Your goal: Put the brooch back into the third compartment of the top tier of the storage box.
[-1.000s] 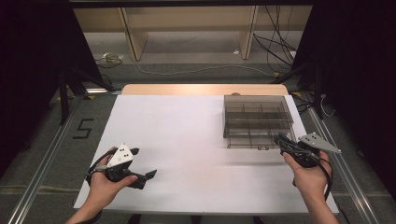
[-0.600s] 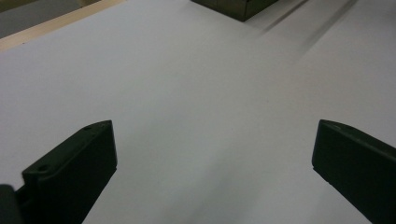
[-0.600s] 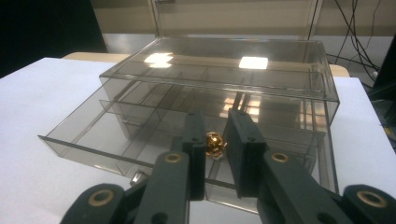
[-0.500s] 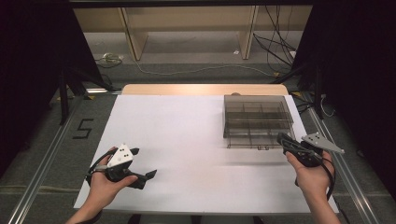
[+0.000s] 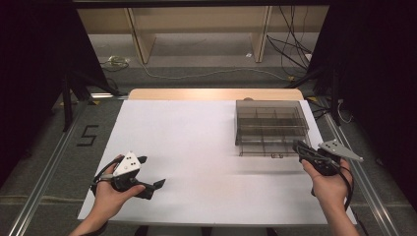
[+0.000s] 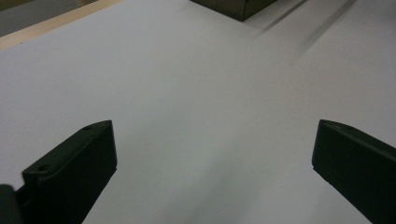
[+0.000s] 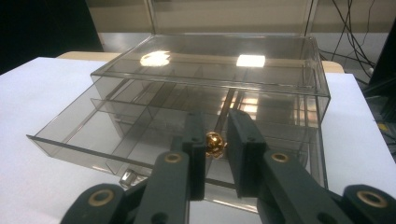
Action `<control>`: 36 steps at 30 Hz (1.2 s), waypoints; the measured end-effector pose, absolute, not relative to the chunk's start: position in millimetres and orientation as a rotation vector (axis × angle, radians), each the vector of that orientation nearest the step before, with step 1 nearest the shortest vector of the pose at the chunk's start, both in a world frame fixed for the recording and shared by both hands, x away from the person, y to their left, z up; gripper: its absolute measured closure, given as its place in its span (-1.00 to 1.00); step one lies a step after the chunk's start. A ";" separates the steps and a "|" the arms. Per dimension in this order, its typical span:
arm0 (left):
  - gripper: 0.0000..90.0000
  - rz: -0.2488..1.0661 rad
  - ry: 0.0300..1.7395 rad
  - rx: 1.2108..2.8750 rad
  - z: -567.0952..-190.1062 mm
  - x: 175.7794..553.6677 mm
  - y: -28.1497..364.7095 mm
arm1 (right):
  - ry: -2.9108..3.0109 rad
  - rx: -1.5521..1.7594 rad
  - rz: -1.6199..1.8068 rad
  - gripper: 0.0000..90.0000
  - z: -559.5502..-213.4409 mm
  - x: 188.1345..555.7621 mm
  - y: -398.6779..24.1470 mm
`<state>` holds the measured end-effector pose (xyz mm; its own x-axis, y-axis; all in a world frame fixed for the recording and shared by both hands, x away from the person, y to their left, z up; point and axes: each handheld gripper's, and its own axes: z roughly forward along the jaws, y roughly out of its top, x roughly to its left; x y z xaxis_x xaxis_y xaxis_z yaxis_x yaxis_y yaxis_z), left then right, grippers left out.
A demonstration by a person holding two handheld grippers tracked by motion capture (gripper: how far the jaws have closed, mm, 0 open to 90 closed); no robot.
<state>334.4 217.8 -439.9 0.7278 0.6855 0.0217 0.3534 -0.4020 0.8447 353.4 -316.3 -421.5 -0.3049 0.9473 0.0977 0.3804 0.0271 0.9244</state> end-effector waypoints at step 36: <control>-1.00 0.464 0.785 2.029 -440.7 335.3 215.7 | 1.712 1.379 1.244 0.75 -421.8 366.0 -320.9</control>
<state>335.3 215.7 -440.7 0.7299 0.6831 0.0256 0.3519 -0.4077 0.8426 366.0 -320.9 -421.8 -0.2748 0.9566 0.0974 0.3877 0.0176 0.9216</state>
